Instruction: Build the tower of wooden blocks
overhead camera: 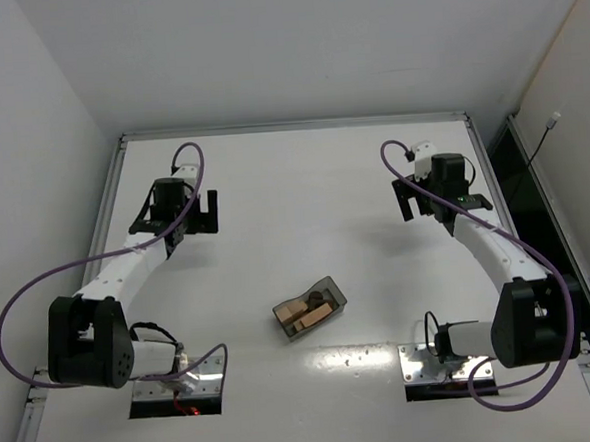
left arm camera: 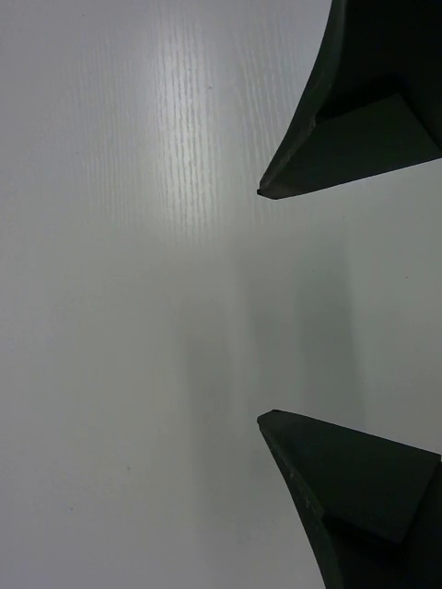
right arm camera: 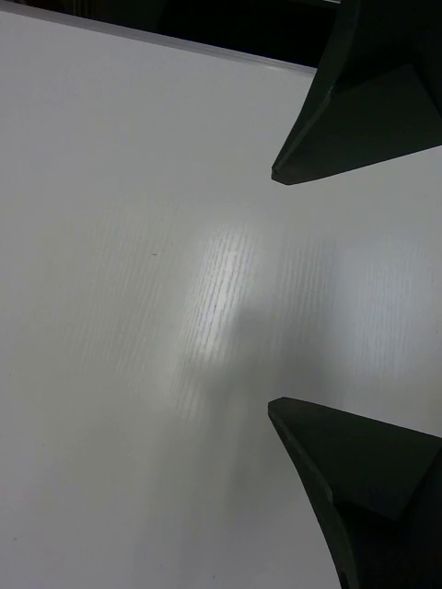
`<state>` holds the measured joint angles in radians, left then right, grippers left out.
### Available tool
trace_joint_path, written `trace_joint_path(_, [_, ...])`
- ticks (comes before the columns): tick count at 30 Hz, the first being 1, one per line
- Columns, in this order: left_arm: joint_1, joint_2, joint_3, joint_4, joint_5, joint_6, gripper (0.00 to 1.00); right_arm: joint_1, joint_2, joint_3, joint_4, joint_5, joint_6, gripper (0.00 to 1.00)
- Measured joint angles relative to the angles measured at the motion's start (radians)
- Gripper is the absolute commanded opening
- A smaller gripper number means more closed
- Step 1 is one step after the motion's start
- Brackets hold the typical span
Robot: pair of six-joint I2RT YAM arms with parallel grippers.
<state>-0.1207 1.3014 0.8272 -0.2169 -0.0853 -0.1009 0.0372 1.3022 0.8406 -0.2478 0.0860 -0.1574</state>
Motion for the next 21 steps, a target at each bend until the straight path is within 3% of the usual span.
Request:
trace_joint_path(12, [-0.102,0.017,0.072,-0.045,-0.018,0.072,1.00,0.011,-0.008,-0.001,-0.006,0.018,-0.001,1.00])
trace_joint_path(17, [-0.311,0.000,0.120,-0.078,-0.073,0.147,0.79,0.011,-0.010,-0.001,-0.028,0.015,-0.013,1.00])
trace_joint_path(21, [-0.412,-0.011,0.138,-0.121,-0.100,0.170,0.72,0.011,-0.011,-0.001,-0.048,0.009,-0.024,1.00])
